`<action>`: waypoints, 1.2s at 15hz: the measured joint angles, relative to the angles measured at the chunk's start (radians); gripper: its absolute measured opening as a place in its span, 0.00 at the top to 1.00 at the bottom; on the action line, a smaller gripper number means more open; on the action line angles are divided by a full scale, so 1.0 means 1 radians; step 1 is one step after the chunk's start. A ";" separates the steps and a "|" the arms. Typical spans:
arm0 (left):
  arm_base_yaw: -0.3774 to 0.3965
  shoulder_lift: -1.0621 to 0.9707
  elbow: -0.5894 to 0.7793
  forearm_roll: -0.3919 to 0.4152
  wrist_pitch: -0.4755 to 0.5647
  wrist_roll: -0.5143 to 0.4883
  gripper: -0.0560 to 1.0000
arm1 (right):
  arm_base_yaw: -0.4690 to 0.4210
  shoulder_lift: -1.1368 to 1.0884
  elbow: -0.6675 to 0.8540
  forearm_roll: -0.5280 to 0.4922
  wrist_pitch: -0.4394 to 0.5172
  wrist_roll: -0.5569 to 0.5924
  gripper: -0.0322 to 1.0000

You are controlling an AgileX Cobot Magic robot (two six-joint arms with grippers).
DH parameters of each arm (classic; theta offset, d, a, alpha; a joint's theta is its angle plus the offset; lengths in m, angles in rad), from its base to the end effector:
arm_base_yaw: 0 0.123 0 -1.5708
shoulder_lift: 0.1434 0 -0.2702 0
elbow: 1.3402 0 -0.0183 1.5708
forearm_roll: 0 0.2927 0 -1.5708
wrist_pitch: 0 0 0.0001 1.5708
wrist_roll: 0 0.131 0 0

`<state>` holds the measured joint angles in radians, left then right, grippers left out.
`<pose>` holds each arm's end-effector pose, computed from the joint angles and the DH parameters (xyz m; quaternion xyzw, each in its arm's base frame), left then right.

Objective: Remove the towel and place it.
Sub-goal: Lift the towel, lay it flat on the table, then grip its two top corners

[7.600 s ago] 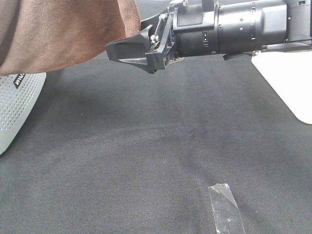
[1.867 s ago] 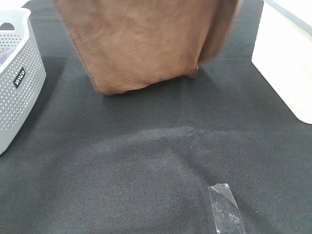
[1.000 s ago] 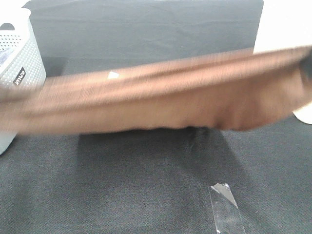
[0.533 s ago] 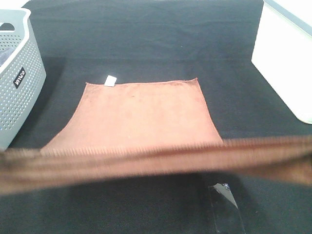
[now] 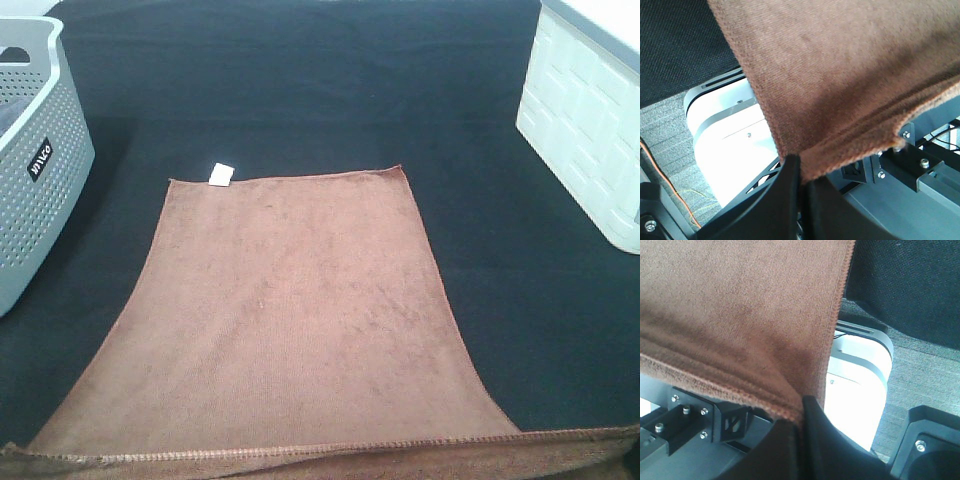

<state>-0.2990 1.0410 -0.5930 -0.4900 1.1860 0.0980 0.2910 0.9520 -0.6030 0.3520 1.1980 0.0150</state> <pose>0.1615 -0.1096 0.1695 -0.1047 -0.9684 0.2259 0.0111 0.1605 0.0920 0.1822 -0.0811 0.9812 0.1727 0.0286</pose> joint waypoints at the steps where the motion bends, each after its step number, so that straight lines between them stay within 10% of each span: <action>1: 0.000 0.001 0.000 0.001 0.000 -0.006 0.95 | 0.000 0.000 0.003 0.000 0.000 -0.006 0.97; 18: 0.000 0.309 0.015 0.011 0.003 0.000 0.95 | 0.000 0.433 0.042 0.052 -0.042 -0.160 0.97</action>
<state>-0.2990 1.3500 -0.5780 -0.4790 1.1890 0.0980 0.2910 1.3850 -0.5610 0.4040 1.1560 -0.1450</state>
